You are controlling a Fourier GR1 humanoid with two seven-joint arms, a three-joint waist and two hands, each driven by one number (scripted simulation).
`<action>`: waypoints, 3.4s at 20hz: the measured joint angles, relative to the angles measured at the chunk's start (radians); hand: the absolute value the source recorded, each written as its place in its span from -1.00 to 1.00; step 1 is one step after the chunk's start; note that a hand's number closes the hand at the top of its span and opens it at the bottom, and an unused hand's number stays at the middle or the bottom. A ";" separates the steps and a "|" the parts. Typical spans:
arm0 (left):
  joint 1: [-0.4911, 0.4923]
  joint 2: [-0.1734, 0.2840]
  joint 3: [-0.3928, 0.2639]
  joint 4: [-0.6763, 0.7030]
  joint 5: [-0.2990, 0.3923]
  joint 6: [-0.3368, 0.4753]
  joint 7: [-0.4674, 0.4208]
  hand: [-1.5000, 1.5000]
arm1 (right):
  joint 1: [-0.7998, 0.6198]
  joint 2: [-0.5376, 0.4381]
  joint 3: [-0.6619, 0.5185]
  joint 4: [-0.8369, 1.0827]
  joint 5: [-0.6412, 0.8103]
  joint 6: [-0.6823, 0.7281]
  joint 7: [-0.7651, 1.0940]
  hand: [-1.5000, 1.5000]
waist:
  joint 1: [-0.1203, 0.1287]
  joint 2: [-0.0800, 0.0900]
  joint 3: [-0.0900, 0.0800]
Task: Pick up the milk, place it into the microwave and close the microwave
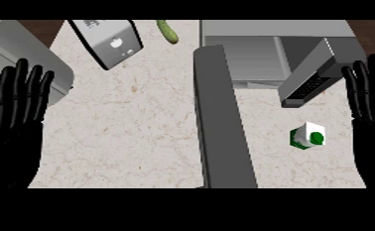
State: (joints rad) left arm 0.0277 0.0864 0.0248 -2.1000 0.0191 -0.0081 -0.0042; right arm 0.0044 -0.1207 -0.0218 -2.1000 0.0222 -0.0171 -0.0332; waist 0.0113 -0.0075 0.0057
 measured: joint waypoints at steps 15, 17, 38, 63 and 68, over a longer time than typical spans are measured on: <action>0.160 -0.069 -0.072 -0.082 0.016 0.058 0.040 -1.00 | 0.090 0.059 0.093 -0.067 -0.217 0.120 0.119 -1.00 | -0.008 0.006 -0.006; 0.191 -0.073 -0.083 -0.094 0.020 0.058 0.027 -1.00 | 0.100 0.069 0.106 -0.076 -0.207 0.118 0.119 -1.00 | -0.008 0.006 -0.006; 0.415 -0.076 -0.092 -0.144 0.074 -0.025 -0.108 -1.00 | 0.121 0.069 -0.070 0.216 -0.130 0.079 -0.093 -1.00 | -0.007 0.007 -0.005; 0.543 -0.076 -0.046 -0.161 0.127 -0.125 -0.204 -1.00 | 0.085 -0.037 -0.260 0.838 -0.103 0.212 -0.563 -1.00 | -0.006 0.007 -0.005; 0.598 -0.081 -0.077 -0.202 0.120 -0.138 -0.208 -1.00 | 0.019 -0.053 -0.264 0.962 -0.071 0.205 -0.639 -1.00 | -0.003 0.007 -0.005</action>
State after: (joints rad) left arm 0.6257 0.0051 -0.0520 -2.3018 0.1387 -0.1459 -0.2126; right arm 0.0235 -0.1738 -0.2856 -1.1377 -0.0489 0.1876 -0.6725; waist 0.0086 -0.0006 0.0004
